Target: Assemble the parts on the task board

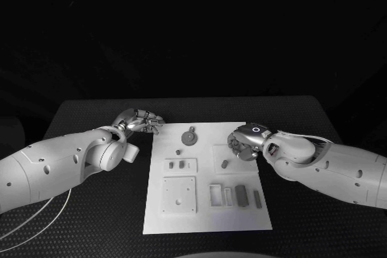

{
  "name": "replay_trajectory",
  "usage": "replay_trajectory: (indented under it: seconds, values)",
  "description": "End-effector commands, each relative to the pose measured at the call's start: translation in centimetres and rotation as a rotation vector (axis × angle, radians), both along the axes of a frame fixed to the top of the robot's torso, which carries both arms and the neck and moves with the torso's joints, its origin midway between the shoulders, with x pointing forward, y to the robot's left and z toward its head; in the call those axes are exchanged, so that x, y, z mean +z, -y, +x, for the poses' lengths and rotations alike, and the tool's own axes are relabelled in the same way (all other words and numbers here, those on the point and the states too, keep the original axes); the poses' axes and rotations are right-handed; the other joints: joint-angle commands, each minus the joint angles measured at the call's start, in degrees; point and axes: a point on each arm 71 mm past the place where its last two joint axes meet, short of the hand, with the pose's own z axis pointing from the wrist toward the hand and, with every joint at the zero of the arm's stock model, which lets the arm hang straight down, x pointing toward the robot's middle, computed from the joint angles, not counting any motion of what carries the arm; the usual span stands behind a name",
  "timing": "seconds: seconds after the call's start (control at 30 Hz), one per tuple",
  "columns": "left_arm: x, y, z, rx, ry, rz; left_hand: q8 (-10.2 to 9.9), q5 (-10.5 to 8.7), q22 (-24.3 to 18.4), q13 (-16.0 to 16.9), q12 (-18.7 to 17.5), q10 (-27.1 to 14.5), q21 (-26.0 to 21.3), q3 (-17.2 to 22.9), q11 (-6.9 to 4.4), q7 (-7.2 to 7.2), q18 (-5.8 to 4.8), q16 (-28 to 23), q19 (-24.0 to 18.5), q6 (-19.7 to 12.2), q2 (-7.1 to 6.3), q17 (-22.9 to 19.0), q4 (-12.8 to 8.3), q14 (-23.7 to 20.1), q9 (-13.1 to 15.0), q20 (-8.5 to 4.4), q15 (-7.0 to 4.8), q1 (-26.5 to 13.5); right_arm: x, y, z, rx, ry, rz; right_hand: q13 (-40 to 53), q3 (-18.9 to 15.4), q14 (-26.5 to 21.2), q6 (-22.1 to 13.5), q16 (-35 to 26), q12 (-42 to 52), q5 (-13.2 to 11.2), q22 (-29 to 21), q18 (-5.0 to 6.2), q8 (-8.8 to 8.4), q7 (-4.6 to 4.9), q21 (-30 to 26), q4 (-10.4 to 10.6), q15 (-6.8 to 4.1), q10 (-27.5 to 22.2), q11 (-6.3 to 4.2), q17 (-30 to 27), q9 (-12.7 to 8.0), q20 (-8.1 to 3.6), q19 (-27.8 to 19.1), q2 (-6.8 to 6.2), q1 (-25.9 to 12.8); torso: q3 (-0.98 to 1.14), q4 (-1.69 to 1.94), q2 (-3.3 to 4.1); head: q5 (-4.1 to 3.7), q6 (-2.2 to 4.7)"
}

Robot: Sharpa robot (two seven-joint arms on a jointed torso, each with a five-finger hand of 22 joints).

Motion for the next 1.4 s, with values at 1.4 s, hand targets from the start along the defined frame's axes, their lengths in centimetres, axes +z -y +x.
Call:
replay_trajectory:
  seconds: [1.4]
  values:
    - [0.0,-0.3,0.2,0.004,0.002,-0.007,-0.3,0.10,-0.3,-0.2,0.0,-0.6,0.2,-0.5,0.05,0.07,0.05,-0.5,0.5,-0.8,-0.15,0.6,0.1,0.9,0.0,-0.14,-0.10,-0.3,0.7,0.6,-0.4,-0.021,-0.020,0.000,-8.7,-0.1,0.8,2.0,0.8,0.4,0.0,0.4,0.46,1.20,-0.75,0.3,-1.8,-1.26,2.2,-1.05,0.6,1.1,-0.74,1.5,2.15,-0.2,0.01,-0.02,0.00,0.05,-0.06]
